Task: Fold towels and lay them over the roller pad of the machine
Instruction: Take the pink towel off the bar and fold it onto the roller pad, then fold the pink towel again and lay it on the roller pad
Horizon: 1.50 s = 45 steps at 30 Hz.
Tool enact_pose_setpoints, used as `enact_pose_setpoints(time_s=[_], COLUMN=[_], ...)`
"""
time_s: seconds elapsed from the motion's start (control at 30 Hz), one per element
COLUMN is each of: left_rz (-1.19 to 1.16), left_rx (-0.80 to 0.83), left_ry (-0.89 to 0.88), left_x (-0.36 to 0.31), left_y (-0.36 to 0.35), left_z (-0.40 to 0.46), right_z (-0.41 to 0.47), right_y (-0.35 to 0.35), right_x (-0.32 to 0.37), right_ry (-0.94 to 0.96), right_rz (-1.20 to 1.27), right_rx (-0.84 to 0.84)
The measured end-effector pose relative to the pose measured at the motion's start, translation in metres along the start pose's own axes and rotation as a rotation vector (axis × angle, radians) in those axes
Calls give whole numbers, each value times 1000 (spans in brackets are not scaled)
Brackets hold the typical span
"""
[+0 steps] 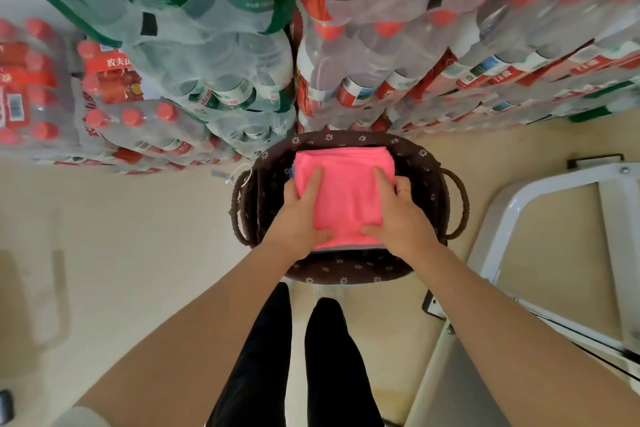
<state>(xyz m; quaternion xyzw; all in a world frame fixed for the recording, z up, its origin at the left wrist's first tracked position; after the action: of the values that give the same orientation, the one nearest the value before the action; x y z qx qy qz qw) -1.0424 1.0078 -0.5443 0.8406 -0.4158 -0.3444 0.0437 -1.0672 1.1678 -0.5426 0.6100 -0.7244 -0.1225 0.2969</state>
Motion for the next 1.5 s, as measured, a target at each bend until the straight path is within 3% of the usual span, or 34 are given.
enact_pose_setpoints(time_s=[0.17, 0.27, 0.4, 0.63, 0.87, 1.1, 1.27, 1.5], left_rz=[297, 313, 277, -82, -202, -512, -679, -874], left_rx=[-8, -28, -49, -132, -395, -736, -874, -1043], left_ry=[265, 261, 190, 90, 244, 425, 457, 495], left_x=[16, 14, -2, -38, 40, 157, 226, 331], left_y=[-8, -4, 13, 59, 69, 1, -91, -210], left_z=[-4, -23, -68, -191, -354, -511, -606, -750], right_z=[-8, -23, -67, -142, -206, -295, -377, -476], right_y=[-10, 3, 42, 63, 32, -86, -217, -385], right_x=[-7, -1, 30, 118, 231, 352, 388, 433], right_ry=[-136, -174, 15, 334, 580, 864, 1027, 1118], right_rz=[-195, -201, -249, -291, -541, -692, -838, -747], right_rx=[48, 11, -80, 128, 195, 217, 356, 459])
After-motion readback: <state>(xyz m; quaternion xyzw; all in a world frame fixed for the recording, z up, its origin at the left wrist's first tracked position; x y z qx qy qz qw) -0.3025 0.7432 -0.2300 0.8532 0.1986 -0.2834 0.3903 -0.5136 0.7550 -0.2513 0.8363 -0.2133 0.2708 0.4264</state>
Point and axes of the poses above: each hand's wrist, its own z-axis towards the middle knuckle, its own y-axis out of the back of the hand, x = y × z, the point moved 6 cm from there along z, towards the middle knuckle, and after that the axes turned 9 degrees about x, right-handed, at the moved point
